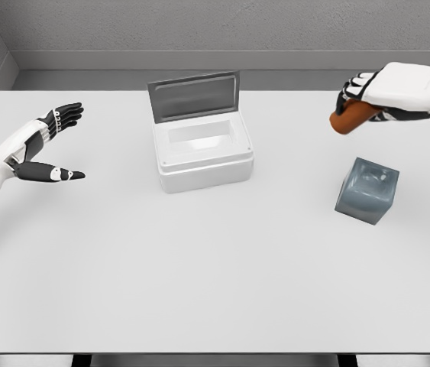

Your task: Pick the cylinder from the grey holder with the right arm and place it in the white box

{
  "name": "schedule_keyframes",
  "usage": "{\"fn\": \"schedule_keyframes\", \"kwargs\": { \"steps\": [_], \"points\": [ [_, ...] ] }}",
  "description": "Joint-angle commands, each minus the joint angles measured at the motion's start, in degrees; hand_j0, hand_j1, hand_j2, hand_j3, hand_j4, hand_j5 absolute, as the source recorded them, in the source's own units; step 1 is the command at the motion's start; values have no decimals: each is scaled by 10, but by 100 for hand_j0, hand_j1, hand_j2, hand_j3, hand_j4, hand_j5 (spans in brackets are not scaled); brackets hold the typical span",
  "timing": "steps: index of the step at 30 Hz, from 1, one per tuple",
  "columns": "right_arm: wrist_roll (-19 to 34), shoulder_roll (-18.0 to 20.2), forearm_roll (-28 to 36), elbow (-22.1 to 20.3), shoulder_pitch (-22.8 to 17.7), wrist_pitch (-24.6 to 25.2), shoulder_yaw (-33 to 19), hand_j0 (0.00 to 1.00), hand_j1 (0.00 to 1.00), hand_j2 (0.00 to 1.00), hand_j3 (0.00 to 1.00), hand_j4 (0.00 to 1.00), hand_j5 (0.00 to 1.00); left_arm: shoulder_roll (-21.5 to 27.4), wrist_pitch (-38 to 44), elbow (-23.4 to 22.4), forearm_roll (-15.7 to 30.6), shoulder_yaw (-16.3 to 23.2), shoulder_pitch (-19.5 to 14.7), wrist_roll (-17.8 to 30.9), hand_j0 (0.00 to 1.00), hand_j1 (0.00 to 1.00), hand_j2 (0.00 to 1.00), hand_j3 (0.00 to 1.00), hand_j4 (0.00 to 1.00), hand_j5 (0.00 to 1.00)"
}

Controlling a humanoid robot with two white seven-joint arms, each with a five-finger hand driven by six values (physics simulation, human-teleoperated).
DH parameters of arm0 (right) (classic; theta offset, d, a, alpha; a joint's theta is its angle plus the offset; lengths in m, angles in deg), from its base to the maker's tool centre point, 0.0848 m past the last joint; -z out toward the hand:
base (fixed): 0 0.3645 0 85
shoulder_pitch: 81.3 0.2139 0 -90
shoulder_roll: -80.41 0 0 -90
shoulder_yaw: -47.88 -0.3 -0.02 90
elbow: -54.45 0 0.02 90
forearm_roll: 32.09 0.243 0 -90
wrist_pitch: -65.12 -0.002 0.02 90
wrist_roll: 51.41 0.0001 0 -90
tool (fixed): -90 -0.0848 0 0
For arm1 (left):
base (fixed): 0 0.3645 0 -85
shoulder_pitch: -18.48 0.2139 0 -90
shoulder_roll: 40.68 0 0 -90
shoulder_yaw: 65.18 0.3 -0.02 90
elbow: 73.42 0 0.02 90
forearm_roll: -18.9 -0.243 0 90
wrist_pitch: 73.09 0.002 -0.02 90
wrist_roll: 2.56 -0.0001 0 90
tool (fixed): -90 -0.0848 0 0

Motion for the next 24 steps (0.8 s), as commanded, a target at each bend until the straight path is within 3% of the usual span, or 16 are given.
{"fn": "schedule_keyframes", "kwargs": {
  "steps": [1, 3, 11, 14, 24],
  "points": [
    [-2, -49, 1, 35, 0, 2, -11, 26, 26, 26, 26, 26, 26, 1, 0, 0, 3, -1, 0, 1, 100, 100, 100, 100, 100, 100],
    [-2, -71, 0, 54, 15, 2, -11, 26, 26, 26, 26, 26, 26, 1, 0, 0, 3, -1, 0, 1, 100, 100, 100, 100, 100, 100],
    [-2, -157, -43, 59, 48, 2, -1, 26, 26, 26, 26, 26, 26, 1, 0, 0, 3, -1, 0, 0, 100, 100, 100, 100, 100, 100],
    [-2, -187, -75, 60, 72, 2, 36, 26, 26, 26, 26, 26, 26, 1, 0, 0, 3, -1, 0, 1, 100, 100, 100, 100, 100, 100],
    [-2, -224, -83, 59, 98, 2, 82, 26, 26, 26, 26, 26, 26, 1, 0, 0, 3, -1, -1, 1, 100, 100, 100, 100, 100, 100]
  ]
}}
